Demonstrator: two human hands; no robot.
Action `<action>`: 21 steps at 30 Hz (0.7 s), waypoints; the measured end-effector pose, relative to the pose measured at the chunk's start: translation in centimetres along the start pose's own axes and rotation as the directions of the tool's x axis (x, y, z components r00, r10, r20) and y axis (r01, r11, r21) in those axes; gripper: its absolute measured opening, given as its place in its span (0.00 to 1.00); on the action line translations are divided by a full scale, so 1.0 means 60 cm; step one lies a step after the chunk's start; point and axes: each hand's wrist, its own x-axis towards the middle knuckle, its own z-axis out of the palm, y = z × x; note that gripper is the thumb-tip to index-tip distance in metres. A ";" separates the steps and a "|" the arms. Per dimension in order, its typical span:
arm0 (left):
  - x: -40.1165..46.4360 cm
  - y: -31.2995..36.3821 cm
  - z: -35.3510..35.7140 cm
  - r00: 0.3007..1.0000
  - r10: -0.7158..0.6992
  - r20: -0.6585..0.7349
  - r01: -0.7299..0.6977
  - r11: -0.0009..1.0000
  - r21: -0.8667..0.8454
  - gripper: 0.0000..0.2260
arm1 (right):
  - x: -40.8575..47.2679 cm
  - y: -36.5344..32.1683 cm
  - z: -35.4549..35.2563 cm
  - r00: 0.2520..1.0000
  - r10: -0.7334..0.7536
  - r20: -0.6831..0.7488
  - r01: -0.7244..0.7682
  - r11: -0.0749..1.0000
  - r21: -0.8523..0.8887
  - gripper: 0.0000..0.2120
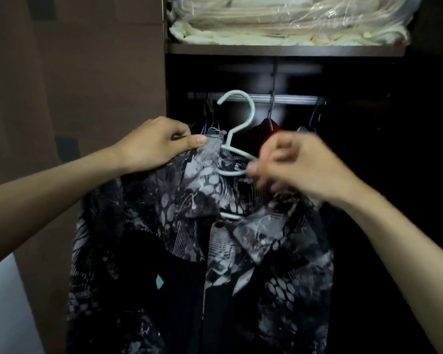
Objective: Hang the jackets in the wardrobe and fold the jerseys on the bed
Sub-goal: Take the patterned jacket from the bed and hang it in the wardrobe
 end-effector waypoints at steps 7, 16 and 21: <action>-0.005 0.044 0.025 0.959 0.255 0.128 -0.217 0.943 -0.253 0.15 | 0.027 -0.008 -0.011 0.998 0.053 0.033 -0.058 0.977 0.204 0.08; 0.007 0.045 0.044 0.929 0.268 0.256 -0.134 0.886 -0.443 0.23 | -0.033 -0.023 -0.055 0.976 0.156 0.149 -0.175 0.976 0.128 0.18; 0.017 0.036 0.051 0.941 0.262 0.216 -0.155 0.898 -0.412 0.22 | -0.060 -0.025 -0.096 0.948 0.274 0.164 -0.300 0.941 0.158 0.20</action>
